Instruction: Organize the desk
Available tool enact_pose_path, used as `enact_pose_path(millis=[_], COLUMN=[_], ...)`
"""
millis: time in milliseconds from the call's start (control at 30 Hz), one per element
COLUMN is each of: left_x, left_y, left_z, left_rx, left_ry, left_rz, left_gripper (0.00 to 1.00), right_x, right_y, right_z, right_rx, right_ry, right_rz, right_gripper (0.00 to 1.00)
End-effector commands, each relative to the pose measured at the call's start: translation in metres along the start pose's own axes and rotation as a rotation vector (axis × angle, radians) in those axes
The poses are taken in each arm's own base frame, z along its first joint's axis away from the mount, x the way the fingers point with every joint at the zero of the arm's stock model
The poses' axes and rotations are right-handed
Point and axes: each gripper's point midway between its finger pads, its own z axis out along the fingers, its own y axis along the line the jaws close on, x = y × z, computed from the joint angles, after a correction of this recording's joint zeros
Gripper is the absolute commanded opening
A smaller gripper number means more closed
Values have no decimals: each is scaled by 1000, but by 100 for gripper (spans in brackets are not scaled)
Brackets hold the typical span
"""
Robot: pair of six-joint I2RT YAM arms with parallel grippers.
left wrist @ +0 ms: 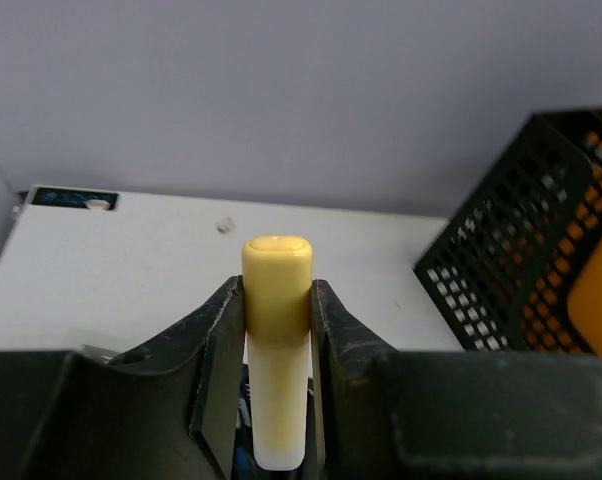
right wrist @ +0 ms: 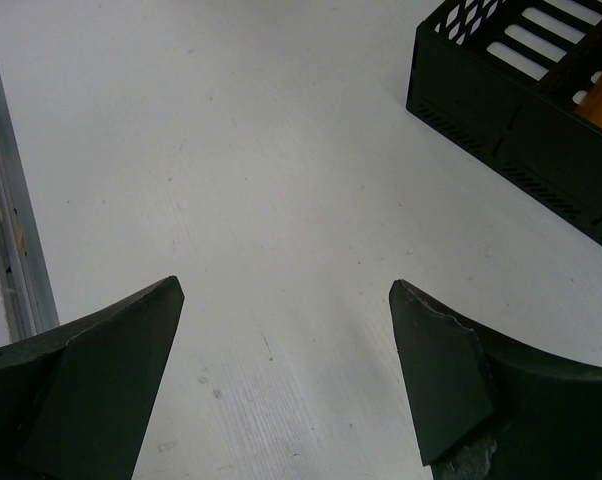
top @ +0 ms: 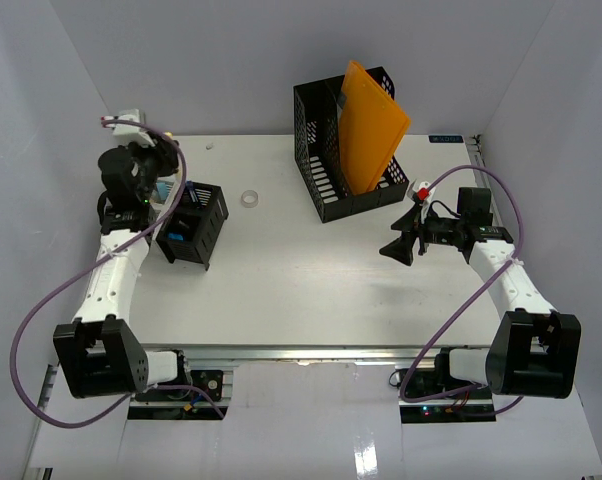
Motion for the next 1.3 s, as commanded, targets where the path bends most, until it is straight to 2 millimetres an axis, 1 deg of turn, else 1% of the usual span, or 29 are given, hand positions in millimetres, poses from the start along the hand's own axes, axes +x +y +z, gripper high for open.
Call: enact_pose_path(millis=[0, 100, 233, 333, 367, 400, 567, 833, 1100, 1267], left_x=[3, 3, 7, 6, 5, 5, 30, 60, 83, 95], left_y=[33, 61, 80, 99, 103, 104, 114, 130, 136, 133], left_z=[9, 14, 21, 22, 22, 24, 31, 25, 25, 27], left_rx=[-48, -107, -155, -221, -230, -233, -246, -278, -285, -256], left_ry=[-66, -91, -99, -136, -141, -144, -104, -67, -13, 12], left_rz=[-98, -104, -81, -72, -67, -59, -62, -69, -64, -67], left_gripper=[0, 0, 0, 0, 0, 0, 0, 0, 1, 5], right_x=[-4, -4, -3, -1, -1, 0, 0, 2, 3, 3], right_y=[4, 4, 4, 2, 2, 2, 1, 0, 0, 0], right_z=[-1, -1, -1, 0, 0, 0, 0, 1, 1, 1], right_rx=[-19, -17, -18, -16, -16, -17, -17, -16, -18, -22], right_ry=[-17, -17, -15, -9, -9, -8, -7, -2, -3, -6], right_rz=[-4, -4, 0, 5, 5, 8, 9, 18, 22, 24], right_gripper=[90, 90, 90, 90, 90, 90, 90, 90, 90, 90])
